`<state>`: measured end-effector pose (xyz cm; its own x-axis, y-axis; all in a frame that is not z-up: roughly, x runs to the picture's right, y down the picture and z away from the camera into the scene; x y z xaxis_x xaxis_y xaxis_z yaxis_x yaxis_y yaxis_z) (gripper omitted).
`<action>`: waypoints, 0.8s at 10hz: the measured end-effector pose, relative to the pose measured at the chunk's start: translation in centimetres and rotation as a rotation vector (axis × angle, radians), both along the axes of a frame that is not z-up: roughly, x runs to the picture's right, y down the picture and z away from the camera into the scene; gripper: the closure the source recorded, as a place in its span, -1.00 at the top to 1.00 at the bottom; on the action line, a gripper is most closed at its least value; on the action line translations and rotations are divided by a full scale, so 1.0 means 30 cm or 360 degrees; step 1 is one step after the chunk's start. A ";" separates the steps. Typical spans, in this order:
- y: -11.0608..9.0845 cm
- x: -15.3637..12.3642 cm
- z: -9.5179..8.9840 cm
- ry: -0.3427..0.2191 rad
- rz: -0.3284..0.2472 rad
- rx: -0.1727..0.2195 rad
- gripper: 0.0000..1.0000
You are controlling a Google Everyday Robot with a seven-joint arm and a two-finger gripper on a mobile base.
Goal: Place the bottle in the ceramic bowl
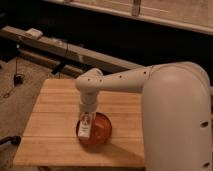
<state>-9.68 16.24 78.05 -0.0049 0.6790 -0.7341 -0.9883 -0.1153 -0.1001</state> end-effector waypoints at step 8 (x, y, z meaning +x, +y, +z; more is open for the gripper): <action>-0.005 0.097 0.014 0.0118 0.0057 0.0015 0.60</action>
<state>-6.77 16.10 78.47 -0.0833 0.6841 -0.7246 -0.9883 -0.1502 -0.0281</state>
